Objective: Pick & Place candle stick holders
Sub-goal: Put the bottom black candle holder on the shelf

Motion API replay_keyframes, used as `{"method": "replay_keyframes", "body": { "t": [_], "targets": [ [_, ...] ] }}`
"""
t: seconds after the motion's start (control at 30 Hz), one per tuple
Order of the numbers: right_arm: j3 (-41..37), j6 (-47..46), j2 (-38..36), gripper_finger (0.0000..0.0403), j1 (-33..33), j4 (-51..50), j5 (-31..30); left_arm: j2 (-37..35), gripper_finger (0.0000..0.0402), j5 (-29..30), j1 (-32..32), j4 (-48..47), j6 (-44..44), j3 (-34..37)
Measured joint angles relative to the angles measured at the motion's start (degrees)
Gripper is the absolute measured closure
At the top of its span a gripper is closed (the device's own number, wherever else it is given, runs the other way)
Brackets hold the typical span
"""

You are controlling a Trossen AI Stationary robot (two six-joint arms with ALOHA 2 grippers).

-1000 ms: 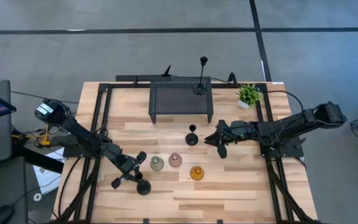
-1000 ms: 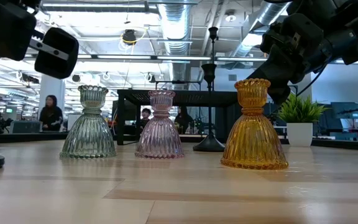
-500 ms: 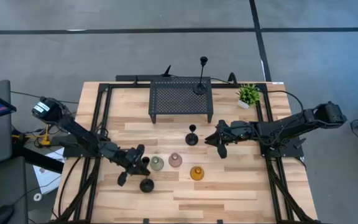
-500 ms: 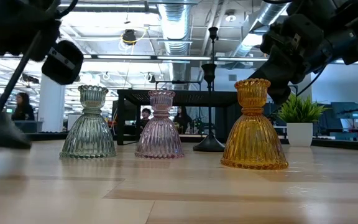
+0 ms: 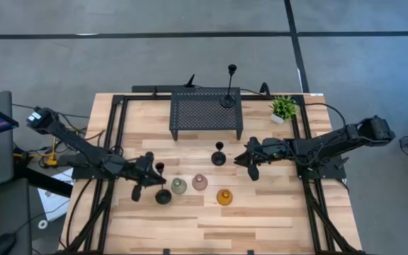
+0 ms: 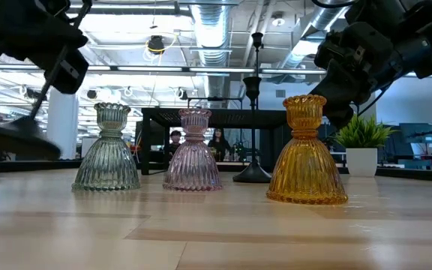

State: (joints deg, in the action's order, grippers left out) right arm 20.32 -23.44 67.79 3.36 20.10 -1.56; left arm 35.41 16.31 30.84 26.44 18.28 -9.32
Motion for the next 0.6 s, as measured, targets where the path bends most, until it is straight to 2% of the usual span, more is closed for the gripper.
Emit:
{"method": "replay_keyframes", "body": {
  "t": [0.2,0.37,0.6],
  "targets": [
    [0.00,0.16,0.00,0.0327,0.00,-0.01,0.00,-6.80,0.0384,10.06,-0.03,-2.26,-8.05,-0.36],
    [0.00,1.51,0.00,0.0327,0.00,-0.10,0.00,-6.86,0.0384,18.87,-0.03,-2.00,-17.75,-4.92],
    [0.00,1.51,0.00,0.0327,0.00,-0.11,0.00,-4.23,0.0384,23.10,-0.03,-1.91,-27.68,-12.03]
  ]
}}
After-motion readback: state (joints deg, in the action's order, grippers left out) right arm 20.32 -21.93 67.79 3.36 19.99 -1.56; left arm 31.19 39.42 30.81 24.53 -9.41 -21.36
